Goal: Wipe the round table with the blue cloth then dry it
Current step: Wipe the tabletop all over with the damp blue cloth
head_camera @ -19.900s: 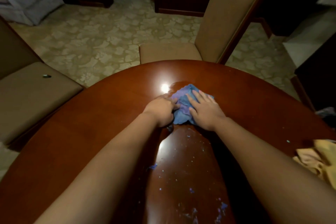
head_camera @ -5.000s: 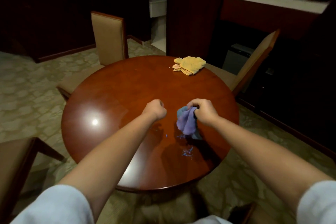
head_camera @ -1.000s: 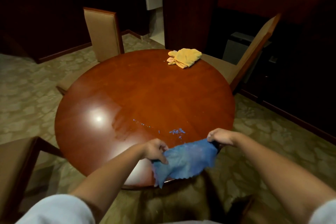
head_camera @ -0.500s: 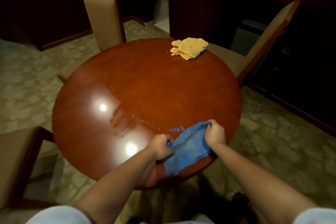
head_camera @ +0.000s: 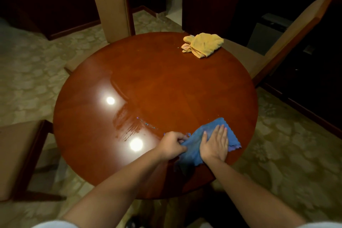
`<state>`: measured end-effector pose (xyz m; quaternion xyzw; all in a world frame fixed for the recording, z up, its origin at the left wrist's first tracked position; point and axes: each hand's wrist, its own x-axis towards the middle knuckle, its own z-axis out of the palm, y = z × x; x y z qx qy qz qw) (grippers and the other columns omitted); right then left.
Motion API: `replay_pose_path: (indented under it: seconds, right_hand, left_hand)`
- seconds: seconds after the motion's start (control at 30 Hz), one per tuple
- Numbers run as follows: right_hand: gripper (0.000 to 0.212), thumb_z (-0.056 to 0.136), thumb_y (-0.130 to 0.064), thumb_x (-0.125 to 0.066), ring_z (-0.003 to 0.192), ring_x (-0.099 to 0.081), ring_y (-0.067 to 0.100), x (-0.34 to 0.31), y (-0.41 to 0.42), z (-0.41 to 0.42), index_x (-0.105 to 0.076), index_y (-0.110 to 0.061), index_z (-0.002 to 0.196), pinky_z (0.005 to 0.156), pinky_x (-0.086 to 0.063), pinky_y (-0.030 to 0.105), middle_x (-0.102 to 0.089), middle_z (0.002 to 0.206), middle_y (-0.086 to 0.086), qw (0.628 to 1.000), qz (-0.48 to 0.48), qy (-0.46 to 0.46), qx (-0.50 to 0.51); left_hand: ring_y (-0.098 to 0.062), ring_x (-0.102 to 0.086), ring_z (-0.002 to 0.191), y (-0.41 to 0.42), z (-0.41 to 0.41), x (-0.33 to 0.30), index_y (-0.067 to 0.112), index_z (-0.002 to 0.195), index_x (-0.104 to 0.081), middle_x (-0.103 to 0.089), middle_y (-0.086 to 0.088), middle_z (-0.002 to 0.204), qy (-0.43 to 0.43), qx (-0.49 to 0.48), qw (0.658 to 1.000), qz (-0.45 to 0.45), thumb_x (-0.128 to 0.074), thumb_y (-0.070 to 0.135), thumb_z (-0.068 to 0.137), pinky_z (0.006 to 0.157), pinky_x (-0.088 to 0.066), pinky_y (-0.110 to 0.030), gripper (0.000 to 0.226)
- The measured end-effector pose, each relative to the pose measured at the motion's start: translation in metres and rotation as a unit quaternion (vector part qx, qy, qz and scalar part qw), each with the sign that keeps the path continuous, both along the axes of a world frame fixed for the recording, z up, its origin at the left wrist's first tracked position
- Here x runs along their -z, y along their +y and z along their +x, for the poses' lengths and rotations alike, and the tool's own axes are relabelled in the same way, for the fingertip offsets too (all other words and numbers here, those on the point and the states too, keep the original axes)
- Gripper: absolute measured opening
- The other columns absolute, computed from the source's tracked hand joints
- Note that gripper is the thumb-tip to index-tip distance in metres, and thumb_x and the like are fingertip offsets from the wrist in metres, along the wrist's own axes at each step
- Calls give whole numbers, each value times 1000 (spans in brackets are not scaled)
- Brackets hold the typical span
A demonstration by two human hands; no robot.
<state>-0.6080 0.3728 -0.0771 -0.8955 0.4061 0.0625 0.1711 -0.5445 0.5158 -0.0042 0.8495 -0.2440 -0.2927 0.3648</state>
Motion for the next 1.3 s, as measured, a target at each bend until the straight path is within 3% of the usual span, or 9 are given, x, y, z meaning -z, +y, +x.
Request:
replay_pose_path:
  seconds: [0.13, 0.33, 0.47, 0.57, 0.6, 0.67, 1.13, 1.2, 1.3]
  right_hand:
    - [69, 100, -51, -17, 147, 8, 16, -2, -23, 25, 2, -10, 152, 118, 1, 31, 6, 160, 7, 996, -36, -3, -82]
    - [71, 98, -57, -17, 146, 11, 12, -7, -53, 49, 2, -16, 153, 117, 3, 29, 9, 160, -1, 942, -31, 24, -334]
    - [110, 70, -84, 15, 143, 10, 5, -6, -54, 41, -2, -13, 152, 117, 1, 27, 10, 153, -9, 917, 2, 0, -398]
    - [101, 88, -71, 7, 139, -33, 17, -8, -32, 28, -41, -1, 141, 111, -27, 26, -31, 151, 5, 897, -44, -23, -439]
    - [91, 94, -65, 0, 129, -48, 21, -8, -23, 24, -53, -1, 133, 105, -37, 28, -47, 142, 9, 901, -32, -12, -432]
    - [84, 98, -60, -7, 123, -55, 24, -5, -5, 16, -59, -1, 126, 104, -36, 32, -57, 134, 11, 907, -7, 4, -421]
    - [94, 93, -64, -1, 128, -48, 34, 3, 124, 36, -49, 7, 133, 106, -29, 41, -49, 138, 23, 994, 2, -8, -109]
    - [98, 90, -67, 4, 134, -41, 34, 2, 138, 49, -42, 6, 138, 109, -18, 39, -40, 145, 23, 998, -12, -25, -64]
    - [102, 79, -72, 14, 147, -6, 27, 3, 157, 72, -8, -2, 151, 116, 4, 35, -5, 158, 16, 997, -47, -13, -54]
  left_hand:
    - [6, -44, 37, -8, 11, 0, -3, 99, -68, -53, 15, 42, 81, -72, 994, -20, -66, -8, 77, 45, -36, -10, 23]
    - [-5, -61, 45, -1, 19, -6, 3, 84, -62, -65, 3, 55, 254, -89, 961, -66, -65, -15, 79, 49, -54, -20, 19]
    - [-5, -63, 49, 3, 15, -9, 4, 83, -57, -65, -1, 63, 307, -49, 949, -54, -61, -18, 80, 49, -55, -21, 23]
    - [-5, -65, 51, 11, 11, -11, 6, 80, -57, -66, 2, 61, 333, -2, 943, -13, -60, -20, 79, 51, -57, -23, 26]
    - [-4, -65, 50, 16, 11, -10, 8, 78, -58, -66, 6, 57, 334, 19, 942, 10, -61, -19, 79, 52, -57, -22, 27]
    - [-3, -63, 49, 28, 11, -12, 11, 74, -56, -63, 9, 54, 331, 42, 941, 52, -63, -18, 78, 50, -55, -19, 30]
    - [-15, -65, 50, 126, 83, -19, 9, 73, -58, -64, -14, 72, 305, -7, 947, 105, -66, -11, 79, 54, -58, -27, 23]
    - [-15, -62, 45, 133, 94, -17, 12, 63, -55, -62, -10, 57, 284, -39, 953, 94, -67, -11, 75, 58, -55, -29, 29]
    - [-7, -47, 37, 142, 111, -13, 15, 55, -47, -46, 3, 40, 235, -110, 964, 57, -61, -11, 76, 47, -45, -20, 36]
